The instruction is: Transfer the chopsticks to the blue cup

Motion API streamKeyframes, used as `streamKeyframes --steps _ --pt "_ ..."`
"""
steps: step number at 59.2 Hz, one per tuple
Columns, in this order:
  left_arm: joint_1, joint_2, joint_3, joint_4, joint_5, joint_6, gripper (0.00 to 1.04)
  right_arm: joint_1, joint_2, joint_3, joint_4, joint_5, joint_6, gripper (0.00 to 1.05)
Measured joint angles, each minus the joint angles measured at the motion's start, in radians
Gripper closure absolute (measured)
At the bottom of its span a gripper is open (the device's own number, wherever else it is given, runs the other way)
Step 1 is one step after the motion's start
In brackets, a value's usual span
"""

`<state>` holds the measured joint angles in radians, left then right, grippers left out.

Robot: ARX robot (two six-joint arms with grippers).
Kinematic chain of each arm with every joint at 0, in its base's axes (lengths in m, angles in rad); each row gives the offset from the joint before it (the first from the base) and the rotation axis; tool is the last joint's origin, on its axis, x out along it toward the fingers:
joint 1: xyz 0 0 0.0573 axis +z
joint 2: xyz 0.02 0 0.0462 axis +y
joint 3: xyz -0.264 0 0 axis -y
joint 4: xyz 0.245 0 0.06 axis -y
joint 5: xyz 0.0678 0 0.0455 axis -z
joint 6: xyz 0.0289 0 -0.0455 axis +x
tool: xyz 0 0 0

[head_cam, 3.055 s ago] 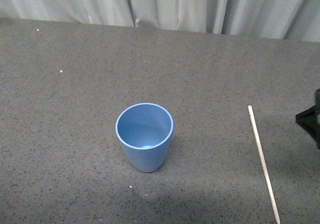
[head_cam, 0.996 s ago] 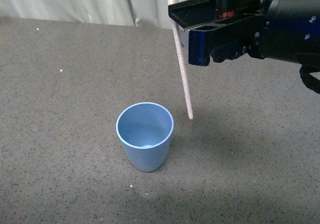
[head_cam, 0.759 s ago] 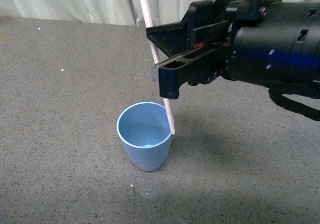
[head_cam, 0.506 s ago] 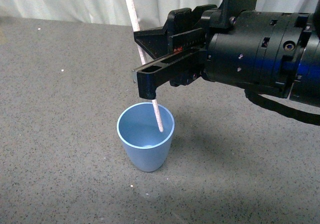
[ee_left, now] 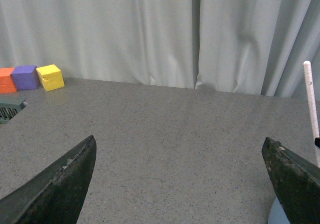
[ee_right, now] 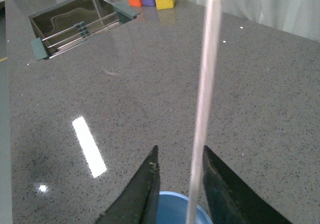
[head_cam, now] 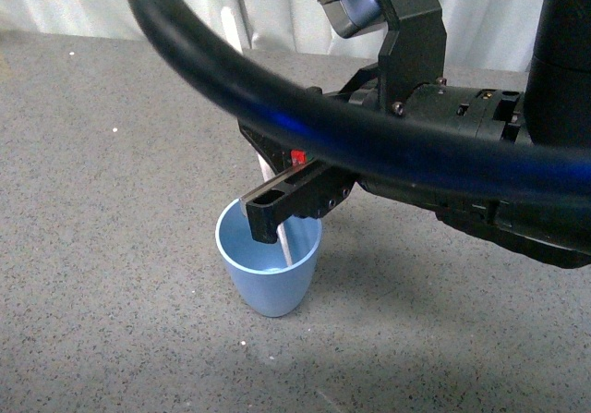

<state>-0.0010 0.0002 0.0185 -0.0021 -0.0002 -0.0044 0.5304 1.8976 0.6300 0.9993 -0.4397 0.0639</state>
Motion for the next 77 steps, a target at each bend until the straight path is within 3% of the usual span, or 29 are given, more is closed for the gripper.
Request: streamKeyframes --steps 16,25,32,36,40,59,64,68,77 --pt "0.000 0.000 0.000 0.000 0.000 0.000 0.07 -0.027 -0.090 -0.066 -0.003 0.010 0.002 0.29" --pt "0.000 0.000 0.000 0.000 0.000 0.000 0.07 -0.063 -0.193 -0.110 -0.112 0.146 0.018 0.07" --pt "0.000 0.000 0.000 0.000 0.000 0.000 0.07 -0.131 -0.274 -0.145 -0.254 0.315 0.042 0.10" --pt "0.000 0.000 0.000 0.000 0.000 0.000 0.07 -0.232 -0.355 -0.175 -0.407 0.459 0.137 0.09" --pt "0.000 0.000 0.000 0.000 0.000 0.000 0.07 -0.314 -0.448 -0.214 -0.530 0.533 0.177 0.09" --pt "0.000 0.000 0.000 0.000 0.000 0.000 0.07 -0.405 -0.840 -0.395 -0.596 0.763 0.077 0.09" --pt "0.000 0.000 0.000 0.000 0.000 0.000 0.07 -0.490 -0.875 -0.505 -0.312 0.565 0.010 0.22" --pt "0.000 -0.001 0.000 0.000 0.000 0.000 0.07 -0.521 -0.894 -0.563 -0.155 0.478 -0.019 0.32" --pt "0.000 0.000 0.000 0.000 0.001 0.000 0.07 -0.526 -1.018 -0.591 -0.167 0.443 -0.050 0.59"
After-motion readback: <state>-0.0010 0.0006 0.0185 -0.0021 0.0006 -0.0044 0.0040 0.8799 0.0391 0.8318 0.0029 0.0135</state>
